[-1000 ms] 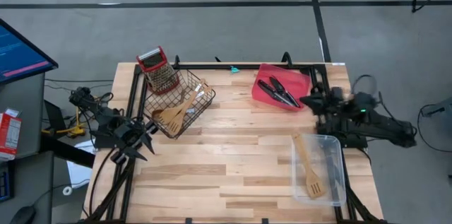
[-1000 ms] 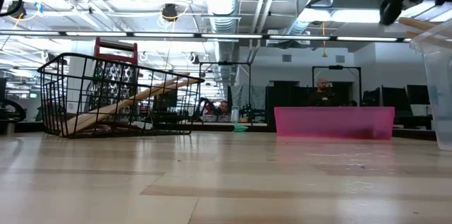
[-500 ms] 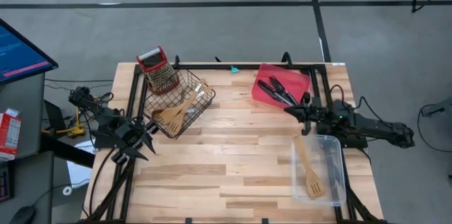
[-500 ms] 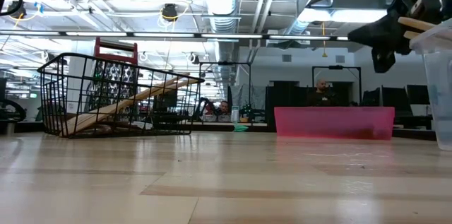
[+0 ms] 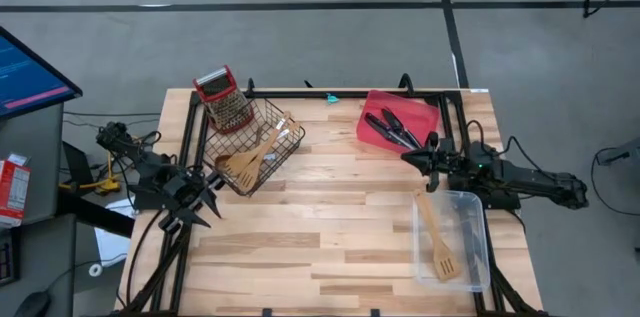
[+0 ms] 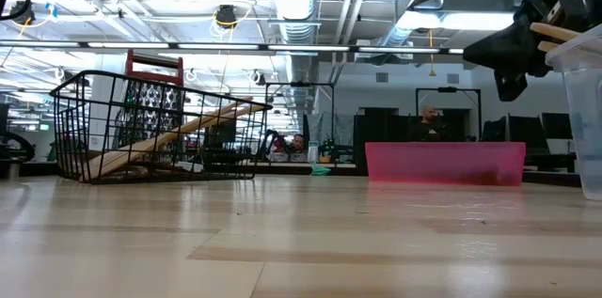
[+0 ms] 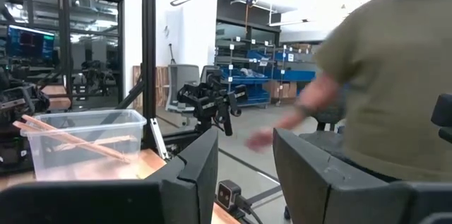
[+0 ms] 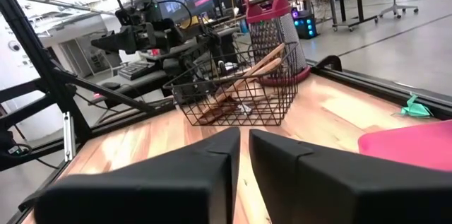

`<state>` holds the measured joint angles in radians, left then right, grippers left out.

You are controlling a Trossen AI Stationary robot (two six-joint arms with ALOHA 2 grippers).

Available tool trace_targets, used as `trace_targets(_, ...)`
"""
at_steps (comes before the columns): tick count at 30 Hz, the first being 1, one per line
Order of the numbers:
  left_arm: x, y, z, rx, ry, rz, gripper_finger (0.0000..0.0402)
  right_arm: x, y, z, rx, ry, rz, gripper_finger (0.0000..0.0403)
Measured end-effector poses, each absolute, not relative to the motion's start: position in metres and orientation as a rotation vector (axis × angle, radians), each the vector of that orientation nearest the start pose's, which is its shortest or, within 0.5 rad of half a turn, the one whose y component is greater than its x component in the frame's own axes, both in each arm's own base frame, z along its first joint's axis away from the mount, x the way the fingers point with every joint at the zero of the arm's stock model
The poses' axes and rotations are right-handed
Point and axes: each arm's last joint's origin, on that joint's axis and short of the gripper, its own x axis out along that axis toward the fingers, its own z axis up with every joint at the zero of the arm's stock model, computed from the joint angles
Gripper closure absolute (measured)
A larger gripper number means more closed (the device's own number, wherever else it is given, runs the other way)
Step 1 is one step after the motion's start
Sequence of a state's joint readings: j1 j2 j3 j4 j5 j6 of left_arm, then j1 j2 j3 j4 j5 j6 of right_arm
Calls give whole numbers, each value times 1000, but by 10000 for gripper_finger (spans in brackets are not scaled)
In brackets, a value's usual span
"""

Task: Pick & Place Kitchen Items
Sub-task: Return to Home Position

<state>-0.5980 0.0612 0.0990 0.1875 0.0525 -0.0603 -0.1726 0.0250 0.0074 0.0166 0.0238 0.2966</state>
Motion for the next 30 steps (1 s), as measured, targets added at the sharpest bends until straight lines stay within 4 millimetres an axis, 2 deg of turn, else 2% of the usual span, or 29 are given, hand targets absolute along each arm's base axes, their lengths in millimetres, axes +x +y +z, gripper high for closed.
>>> trace_targets(30, 76, -54, 211, -122, -211, -655, 284, 97, -18, 165, 296, -26, -196, 353)
